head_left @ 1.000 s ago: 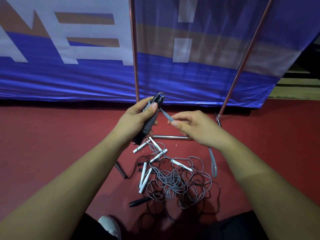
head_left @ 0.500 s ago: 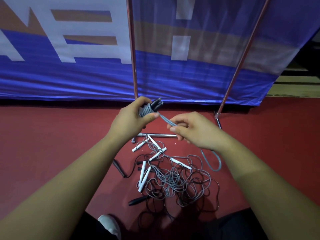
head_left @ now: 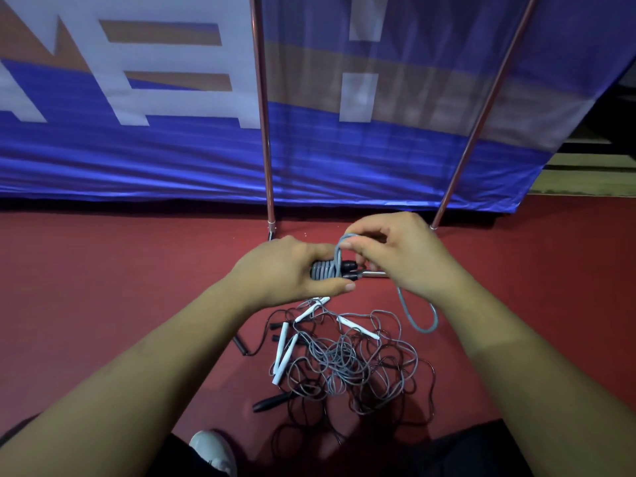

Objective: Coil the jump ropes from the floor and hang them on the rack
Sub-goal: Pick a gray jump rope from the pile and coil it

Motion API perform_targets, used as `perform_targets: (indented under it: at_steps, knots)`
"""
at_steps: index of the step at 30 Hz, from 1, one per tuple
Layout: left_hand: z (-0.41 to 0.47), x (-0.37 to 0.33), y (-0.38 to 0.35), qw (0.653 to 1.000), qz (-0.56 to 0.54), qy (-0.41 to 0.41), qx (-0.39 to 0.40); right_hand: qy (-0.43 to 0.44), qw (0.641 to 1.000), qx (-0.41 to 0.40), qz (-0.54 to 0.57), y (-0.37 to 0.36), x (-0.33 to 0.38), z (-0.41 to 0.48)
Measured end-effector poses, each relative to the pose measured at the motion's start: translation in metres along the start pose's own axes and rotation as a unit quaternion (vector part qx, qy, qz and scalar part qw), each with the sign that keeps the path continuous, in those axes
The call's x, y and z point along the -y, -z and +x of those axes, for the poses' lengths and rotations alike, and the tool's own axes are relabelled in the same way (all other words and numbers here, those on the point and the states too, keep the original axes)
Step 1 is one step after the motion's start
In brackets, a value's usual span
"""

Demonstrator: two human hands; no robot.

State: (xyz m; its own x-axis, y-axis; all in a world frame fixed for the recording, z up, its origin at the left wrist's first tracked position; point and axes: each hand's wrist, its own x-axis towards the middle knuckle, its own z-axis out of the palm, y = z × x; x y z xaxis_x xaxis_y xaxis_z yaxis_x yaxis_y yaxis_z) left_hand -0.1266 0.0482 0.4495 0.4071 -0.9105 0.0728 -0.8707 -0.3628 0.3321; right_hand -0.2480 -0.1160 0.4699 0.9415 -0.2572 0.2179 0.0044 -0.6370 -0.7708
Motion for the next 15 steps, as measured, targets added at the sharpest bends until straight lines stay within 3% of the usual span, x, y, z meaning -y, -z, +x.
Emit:
perform_targets:
  at_steps: [3, 7, 12, 15]
  knots:
    - [-0.004, 0.001, 0.005, 0.984, -0.174, -0.036, 0.03, -0.024, 0.998, -0.003, 0.061, 0.003, -0.008, 0.003]
    - [-0.009, -0.001, 0.01, 0.894, -0.446, -0.029, 0.022, -0.04, 0.992, 0.009, 0.115, 0.004, -0.011, 0.005]
    - [-0.004, 0.0, 0.01, 0.822, -0.568, 0.021, -0.048, -0.045, 0.989, 0.072, 0.123, -0.002, -0.013, 0.006]
    - [-0.003, 0.006, 0.013, 0.795, -0.602, 0.033, -0.064, -0.054, 0.99, 0.094, 0.09, -0.003, -0.016, 0.005]
